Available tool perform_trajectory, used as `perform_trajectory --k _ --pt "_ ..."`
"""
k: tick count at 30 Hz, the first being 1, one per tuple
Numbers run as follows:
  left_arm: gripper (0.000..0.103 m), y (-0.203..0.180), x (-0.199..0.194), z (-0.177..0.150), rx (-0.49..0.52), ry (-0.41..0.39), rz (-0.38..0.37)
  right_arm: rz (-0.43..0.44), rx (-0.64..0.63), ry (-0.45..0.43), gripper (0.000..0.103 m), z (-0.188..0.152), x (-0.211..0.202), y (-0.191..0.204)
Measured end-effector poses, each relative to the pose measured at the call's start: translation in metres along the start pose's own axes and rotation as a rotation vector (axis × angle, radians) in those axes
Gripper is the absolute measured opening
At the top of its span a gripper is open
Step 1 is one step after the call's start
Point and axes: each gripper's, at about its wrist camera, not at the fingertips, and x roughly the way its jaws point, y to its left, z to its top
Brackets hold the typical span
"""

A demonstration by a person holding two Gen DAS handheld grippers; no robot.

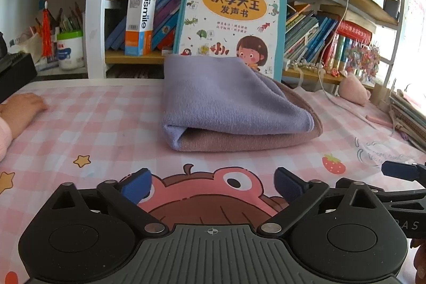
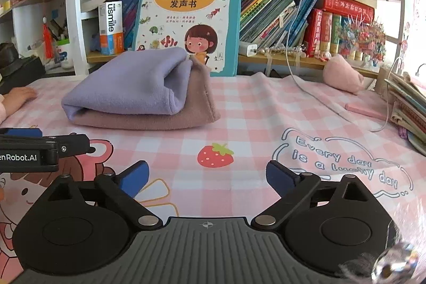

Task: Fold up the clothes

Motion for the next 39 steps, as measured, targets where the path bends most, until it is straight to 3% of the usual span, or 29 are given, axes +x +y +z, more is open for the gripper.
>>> perform_trajectory --k 9,22,39 --pt "0.103 -0.0056 -0.0053 -0.0002 0.027 -0.028 0.015 0.017 0.028 -0.018 0.098 0.0007 -0.0036 -0.0044" --pt "0.103 0.0015 -0.0001 0.0006 -0.02 0.01 0.045 0.022 0.005 0.021 0.098 0.0024 0.0016 0.0002" --pt "0.103 -0.0031 0.0033 0.0007 0.012 0.028 0.03 0.022 0.027 0.047 0.098 0.0027 0.0062 -0.0037"
